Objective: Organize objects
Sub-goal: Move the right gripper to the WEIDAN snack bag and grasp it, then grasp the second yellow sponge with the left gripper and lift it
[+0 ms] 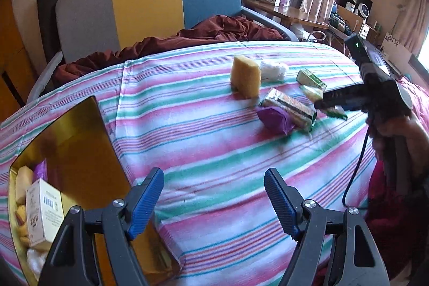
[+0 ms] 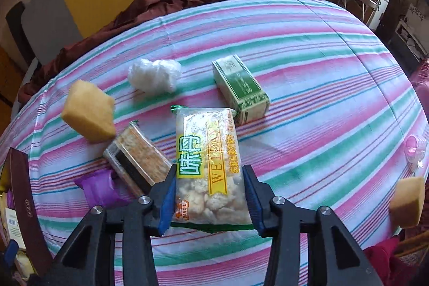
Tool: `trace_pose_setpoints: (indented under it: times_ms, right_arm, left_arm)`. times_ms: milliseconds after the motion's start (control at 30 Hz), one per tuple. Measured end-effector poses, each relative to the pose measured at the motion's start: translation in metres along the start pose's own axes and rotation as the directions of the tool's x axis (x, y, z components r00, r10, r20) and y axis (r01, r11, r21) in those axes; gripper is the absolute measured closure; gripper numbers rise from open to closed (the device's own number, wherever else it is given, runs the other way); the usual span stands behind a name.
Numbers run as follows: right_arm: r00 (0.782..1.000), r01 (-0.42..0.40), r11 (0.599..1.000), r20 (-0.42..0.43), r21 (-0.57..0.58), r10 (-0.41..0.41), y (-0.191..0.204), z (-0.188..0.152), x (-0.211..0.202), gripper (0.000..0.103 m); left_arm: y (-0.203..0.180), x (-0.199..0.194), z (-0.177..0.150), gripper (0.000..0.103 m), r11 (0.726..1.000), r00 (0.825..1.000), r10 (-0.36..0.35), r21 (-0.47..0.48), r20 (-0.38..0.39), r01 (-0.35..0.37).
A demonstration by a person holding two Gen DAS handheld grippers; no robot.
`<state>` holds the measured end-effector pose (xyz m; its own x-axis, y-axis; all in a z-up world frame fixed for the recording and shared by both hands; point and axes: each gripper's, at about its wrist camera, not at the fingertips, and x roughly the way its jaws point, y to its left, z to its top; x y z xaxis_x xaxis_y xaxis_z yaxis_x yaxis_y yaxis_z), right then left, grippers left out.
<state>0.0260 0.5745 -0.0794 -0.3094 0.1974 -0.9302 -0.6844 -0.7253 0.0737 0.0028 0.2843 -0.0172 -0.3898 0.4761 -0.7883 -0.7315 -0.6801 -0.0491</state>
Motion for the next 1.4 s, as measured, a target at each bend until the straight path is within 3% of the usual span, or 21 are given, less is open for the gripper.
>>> trace_pose_setpoints:
  times_ms: [200, 633, 1133, 1167, 1233, 1267, 1300, 1400]
  right_arm:
    - [0.997, 0.064, 0.998, -0.038, 0.015, -0.064, -0.011, 0.001, 0.009, 0.057]
    - [0.997, 0.036, 0.999, -0.071, 0.038, -0.034, -0.011, 0.007, 0.017, 0.056]
    - [0.995, 0.012, 0.997, -0.101, 0.072, -0.005, -0.015, 0.014, 0.025, 0.055]
    - [0.995, 0.013, 0.997, -0.1, 0.071, -0.006, -0.014, 0.014, 0.025, 0.055]
    - [0.995, 0.021, 0.998, -0.1, 0.06, -0.014, -0.013, 0.015, 0.027, 0.055]
    - [0.995, 0.03, 0.998, -0.1, 0.046, -0.025, -0.011, 0.016, 0.028, 0.055]
    - [0.995, 0.04, 0.999, -0.097, 0.029, -0.037, -0.009, 0.016, 0.029, 0.056]
    - [0.993, 0.077, 0.997, -0.086, -0.024, -0.079, -0.001, 0.017, 0.032, 0.058]
  left_arm:
    - [0.002, 0.023, 0.033, 0.025, 0.997, 0.999, -0.028, -0.067, -0.018, 0.027]
    - [-0.019, 0.08, 0.112, 0.022, 0.995, 0.997, -0.071, -0.077, 0.002, 0.071]
    - [-0.04, 0.176, 0.146, 0.022, 0.995, 0.993, -0.052, -0.09, -0.108, 0.042]
    - [-0.04, 0.182, 0.147, 0.023, 0.995, 0.992, -0.052, -0.091, -0.114, 0.042]
    - [-0.04, 0.193, 0.146, 0.036, 0.994, 0.988, -0.067, -0.099, -0.14, 0.054]
    - [-0.04, 0.198, 0.144, 0.053, 0.993, 0.984, -0.077, -0.098, -0.16, 0.061]
    - [-0.038, 0.202, 0.14, 0.06, 0.989, 0.979, -0.114, -0.115, -0.169, 0.096]
    - [-0.038, 0.191, 0.132, 0.068, 0.989, 0.983, -0.115, -0.112, -0.142, 0.1]
